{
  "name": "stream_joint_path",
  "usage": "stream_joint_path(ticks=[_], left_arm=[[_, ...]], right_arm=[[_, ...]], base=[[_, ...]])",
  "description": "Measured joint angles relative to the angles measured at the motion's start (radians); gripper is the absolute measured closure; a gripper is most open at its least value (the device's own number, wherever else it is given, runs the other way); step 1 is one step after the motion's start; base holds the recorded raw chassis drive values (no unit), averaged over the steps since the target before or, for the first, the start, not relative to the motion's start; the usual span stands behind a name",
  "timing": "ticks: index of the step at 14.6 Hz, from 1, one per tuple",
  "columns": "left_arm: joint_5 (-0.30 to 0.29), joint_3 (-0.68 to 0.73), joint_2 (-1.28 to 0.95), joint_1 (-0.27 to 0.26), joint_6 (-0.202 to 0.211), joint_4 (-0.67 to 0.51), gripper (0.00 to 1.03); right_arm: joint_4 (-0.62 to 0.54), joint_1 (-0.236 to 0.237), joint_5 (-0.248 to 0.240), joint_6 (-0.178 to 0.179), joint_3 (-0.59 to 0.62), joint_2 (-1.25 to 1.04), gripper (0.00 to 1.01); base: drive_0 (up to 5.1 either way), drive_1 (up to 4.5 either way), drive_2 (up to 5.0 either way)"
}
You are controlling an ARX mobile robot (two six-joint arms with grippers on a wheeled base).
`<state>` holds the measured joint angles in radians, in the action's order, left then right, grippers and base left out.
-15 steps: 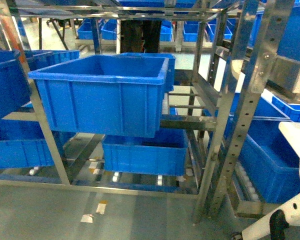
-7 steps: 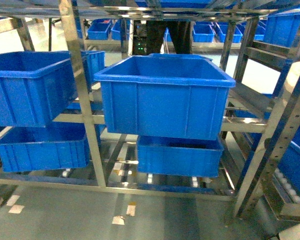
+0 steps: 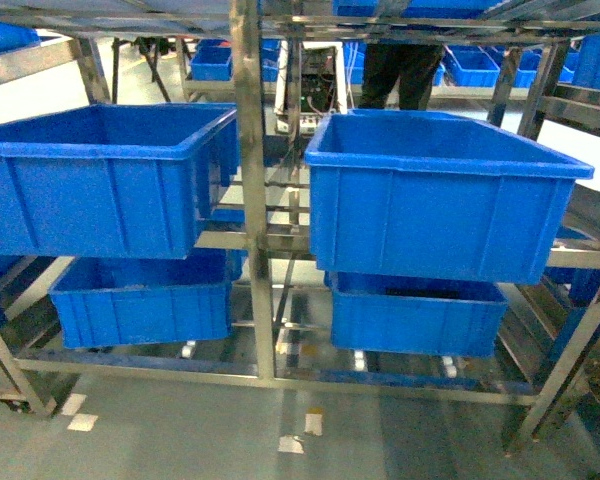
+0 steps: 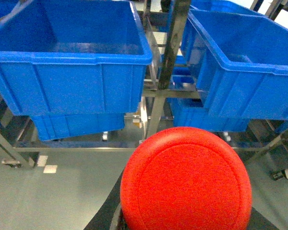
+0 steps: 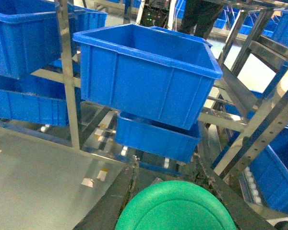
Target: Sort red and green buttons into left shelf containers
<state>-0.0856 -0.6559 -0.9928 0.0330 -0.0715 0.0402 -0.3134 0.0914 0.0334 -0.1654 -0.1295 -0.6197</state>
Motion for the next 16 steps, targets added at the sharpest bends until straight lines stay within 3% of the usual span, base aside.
stream_joint_path(ticks=[5, 16], left_arm=[[0.006, 0.0, 0.0, -0.007, 0.0, -0.004, 0.79], [-0.003, 0.0, 0.004, 0.002, 0.0, -0.004, 0.79]], right_arm=[[0.002, 0.0, 0.006, 0.0, 0.0, 0.0, 0.71], [-0.001, 0.0, 0.005, 0.0, 0.0, 0.0, 0.71]], base=[[-1.6, 0.77, 0.8], [-0.1, 4.28, -4.4]])
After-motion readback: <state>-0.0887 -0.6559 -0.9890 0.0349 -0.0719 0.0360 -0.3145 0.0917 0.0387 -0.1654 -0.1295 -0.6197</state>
